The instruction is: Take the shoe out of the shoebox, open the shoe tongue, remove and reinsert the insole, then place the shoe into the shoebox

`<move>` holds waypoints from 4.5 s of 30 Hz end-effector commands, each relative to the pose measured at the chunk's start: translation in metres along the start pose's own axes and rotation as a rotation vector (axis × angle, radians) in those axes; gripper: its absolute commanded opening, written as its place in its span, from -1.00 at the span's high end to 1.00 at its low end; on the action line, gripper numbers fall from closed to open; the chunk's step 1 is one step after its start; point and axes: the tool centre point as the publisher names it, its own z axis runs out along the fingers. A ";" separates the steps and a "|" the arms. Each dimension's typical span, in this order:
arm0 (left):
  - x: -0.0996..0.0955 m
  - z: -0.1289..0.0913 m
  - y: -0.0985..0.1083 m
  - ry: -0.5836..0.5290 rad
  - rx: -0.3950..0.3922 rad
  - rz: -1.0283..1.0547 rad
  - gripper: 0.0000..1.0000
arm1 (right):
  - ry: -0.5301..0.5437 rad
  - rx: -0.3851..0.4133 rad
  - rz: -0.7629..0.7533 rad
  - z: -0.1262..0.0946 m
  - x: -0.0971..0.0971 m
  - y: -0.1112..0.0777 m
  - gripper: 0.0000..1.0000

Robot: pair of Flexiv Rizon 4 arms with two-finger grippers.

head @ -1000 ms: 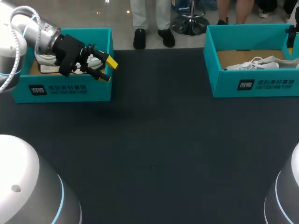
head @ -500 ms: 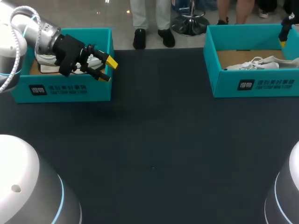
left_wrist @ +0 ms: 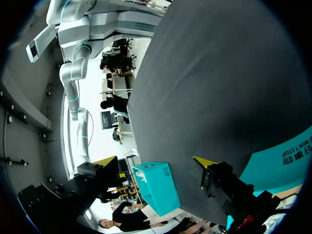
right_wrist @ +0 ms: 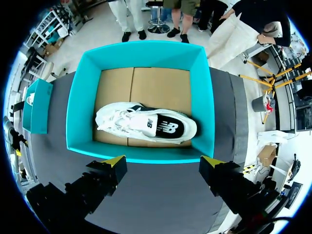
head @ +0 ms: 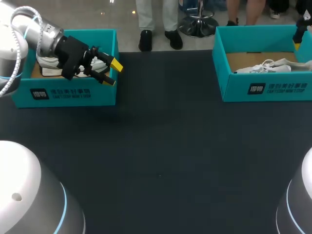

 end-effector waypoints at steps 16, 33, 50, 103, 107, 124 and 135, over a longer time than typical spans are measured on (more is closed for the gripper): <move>0.000 0.000 0.000 0.002 0.001 0.001 -1.00 | 0.114 -0.155 -0.630 -0.021 0.071 -0.046 -1.00; 0.000 0.000 0.000 0.002 0.001 0.001 -1.00 | 0.176 -0.142 -0.976 -0.031 0.132 -0.088 -1.00; 0.000 0.000 0.000 0.002 0.001 0.001 -1.00 | 0.453 -0.160 -1.318 -0.039 0.167 -0.127 -1.00; 0.051 -0.116 0.048 0.493 -0.086 -0.163 -1.00 | 0.447 -0.116 -1.385 -0.039 0.172 -0.134 -1.00; 0.062 -0.134 0.052 0.555 -0.086 -0.181 -1.00 | 0.447 -0.116 -1.385 -0.039 0.172 -0.134 -1.00; 0.124 -0.197 0.067 0.858 -0.127 -0.314 -1.00 | 0.447 -0.116 -1.385 -0.039 0.172 -0.134 -1.00; 0.137 -0.203 0.066 0.893 -0.126 -0.353 -1.00 | 0.447 -0.116 -1.385 -0.039 0.172 -0.134 -1.00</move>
